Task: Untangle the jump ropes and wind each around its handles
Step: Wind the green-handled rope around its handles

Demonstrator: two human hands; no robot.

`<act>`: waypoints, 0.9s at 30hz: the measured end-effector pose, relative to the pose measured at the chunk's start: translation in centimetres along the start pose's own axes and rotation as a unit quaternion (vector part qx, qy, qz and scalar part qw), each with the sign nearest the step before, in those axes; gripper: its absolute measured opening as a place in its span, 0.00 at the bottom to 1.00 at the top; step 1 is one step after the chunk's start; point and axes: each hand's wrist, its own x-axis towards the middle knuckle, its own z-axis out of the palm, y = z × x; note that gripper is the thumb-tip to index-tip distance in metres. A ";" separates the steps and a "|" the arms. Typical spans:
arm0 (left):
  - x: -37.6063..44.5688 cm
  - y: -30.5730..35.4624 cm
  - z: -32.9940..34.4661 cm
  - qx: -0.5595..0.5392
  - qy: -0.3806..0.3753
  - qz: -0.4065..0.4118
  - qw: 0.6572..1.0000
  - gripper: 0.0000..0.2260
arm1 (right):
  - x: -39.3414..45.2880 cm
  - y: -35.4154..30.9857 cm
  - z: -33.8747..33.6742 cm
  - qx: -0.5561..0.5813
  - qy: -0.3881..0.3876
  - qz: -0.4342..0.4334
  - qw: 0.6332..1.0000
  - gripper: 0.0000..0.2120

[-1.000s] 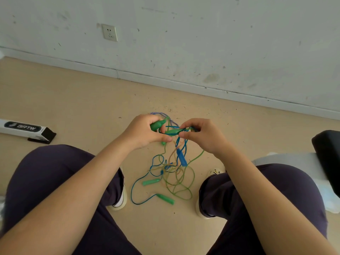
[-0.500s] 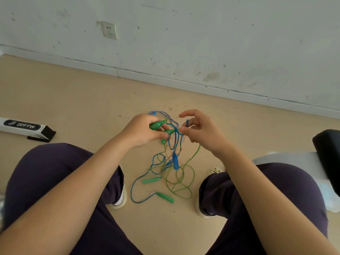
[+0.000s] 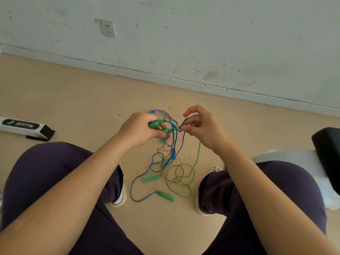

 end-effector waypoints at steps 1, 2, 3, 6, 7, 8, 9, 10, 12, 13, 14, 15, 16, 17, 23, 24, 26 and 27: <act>0.0 0.0 0.1 -0.002 -0.002 0.004 1.000 0.10 | 0.0 -0.1 0.1 0.009 0.006 0.001 1.000 0.17; -0.1 0.0 0.1 -0.005 -0.003 0.007 1.000 0.10 | 0.1 -0.2 0.2 0.018 0.012 0.001 1.000 0.18; -0.1 0.1 0.2 -0.007 -0.003 0.010 1.000 0.11 | 0.1 -0.2 0.3 0.023 0.018 0.002 1.000 0.18; -0.1 0.1 0.3 -0.018 -0.013 0.021 1.000 0.12 | 0.1 -0.2 0.7 0.017 0.025 -0.004 1.000 0.18; -0.1 0.2 0.3 -0.022 -0.017 0.024 0.999 0.12 | 0.1 -0.1 0.8 0.008 0.024 -0.006 1.000 0.17; -0.2 0.3 0.3 -0.028 -0.020 0.027 0.999 0.12 | 0.1 -0.2 0.8 -0.004 0.022 -0.006 1.000 0.15; -0.3 0.4 0.3 -0.036 -0.019 0.028 0.999 0.11 | 0.0 -0.3 0.7 -0.009 0.016 -0.003 1.000 0.13; -0.3 0.4 0.3 -0.047 -0.013 0.027 0.998 0.11 | 0.0 -0.3 0.7 -0.005 0.008 0.003 1.000 0.12; -0.2 0.4 0.1 -0.068 0.011 0.021 0.997 0.10 | 0.0 -0.2 0.4 0.011 -0.003 0.018 1.000 0.08; -0.1 0.3 0.0 -0.072 0.020 0.018 0.997 0.11 | 0.0 -0.2 0.3 0.017 -0.007 0.024 1.000 0.07; 0.0 0.3 -0.1 -0.069 0.025 0.017 0.997 0.12 | -0.1 -0.2 0.2 0.018 -0.010 0.027 0.999 0.05; 0.0 0.2 -0.1 -0.063 0.026 0.014 0.998 0.13 | -0.1 -0.2 0.2 0.009 -0.013 0.025 1.000 0.04; 0.0 0.3 0.0 -0.058 0.023 0.012 0.998 0.13 | -0.2 -0.2 0.3 -0.010 -0.014 0.019 1.000 0.03; 0.0 0.3 0.1 -0.055 0.017 0.012 0.998 0.13 | -0.2 -0.2 0.3 -0.029 -0.014 0.014 0.999 0.03; -0.2 0.6 0.2 -0.071 0.002 0.023 0.997 0.12 | 0.1 0.1 0.6 -0.068 0.008 0.019 0.997 0.09; -0.2 0.7 0.2 -0.072 0.001 0.025 0.997 0.12 | 0.1 0.1 0.7 -0.068 0.007 0.022 0.997 0.10; -0.3 0.7 0.1 -0.065 0.000 0.023 0.998 0.12 | -0.1 0.0 0.7 -0.066 -0.002 0.022 0.998 0.08; -0.3 0.6 0.0 -0.062 0.001 0.020 0.998 0.12 | -0.2 -0.1 0.7 -0.061 -0.007 0.020 0.998 0.06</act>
